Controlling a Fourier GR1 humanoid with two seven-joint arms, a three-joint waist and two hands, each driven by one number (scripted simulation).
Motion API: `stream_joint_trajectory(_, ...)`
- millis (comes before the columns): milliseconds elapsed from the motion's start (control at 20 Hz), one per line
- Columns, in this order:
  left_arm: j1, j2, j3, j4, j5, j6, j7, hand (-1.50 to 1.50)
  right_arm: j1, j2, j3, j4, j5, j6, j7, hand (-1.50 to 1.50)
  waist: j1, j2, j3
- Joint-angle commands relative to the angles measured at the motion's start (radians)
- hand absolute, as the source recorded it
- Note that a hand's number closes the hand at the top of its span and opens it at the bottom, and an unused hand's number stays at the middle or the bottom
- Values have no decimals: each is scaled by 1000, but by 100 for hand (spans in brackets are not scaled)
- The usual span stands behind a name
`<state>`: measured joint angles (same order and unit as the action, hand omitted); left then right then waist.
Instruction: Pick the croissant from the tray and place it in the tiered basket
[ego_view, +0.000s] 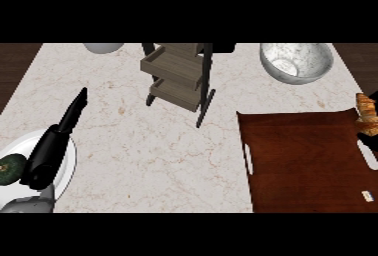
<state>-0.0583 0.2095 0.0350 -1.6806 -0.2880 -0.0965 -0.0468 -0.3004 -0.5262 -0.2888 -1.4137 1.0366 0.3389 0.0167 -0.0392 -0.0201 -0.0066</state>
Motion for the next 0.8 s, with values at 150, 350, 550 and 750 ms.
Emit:
stream_joint_trajectory(150, 34, -9, -7, 2, -3, 5, -28, 0, -203, 103, -170, -292, -196, 271, 357, 150, -3, -9, 0)
stream_joint_trajectory(350, 3, -8, -16, -22, -12, 0, 10, 0, -345, 136, -192, -473, -314, 454, 532, 150, 3, -7, 2)
stream_joint_trajectory(550, -22, -8, -15, -31, -1, -13, 24, 0, -566, 132, -155, -547, -358, 567, 711, 150, 31, 5, 3)
stream_joint_trajectory(750, -30, -22, -23, 14, -14, -3, -10, 0, -795, 139, -143, -492, -418, 611, 887, 150, 38, 10, 3)
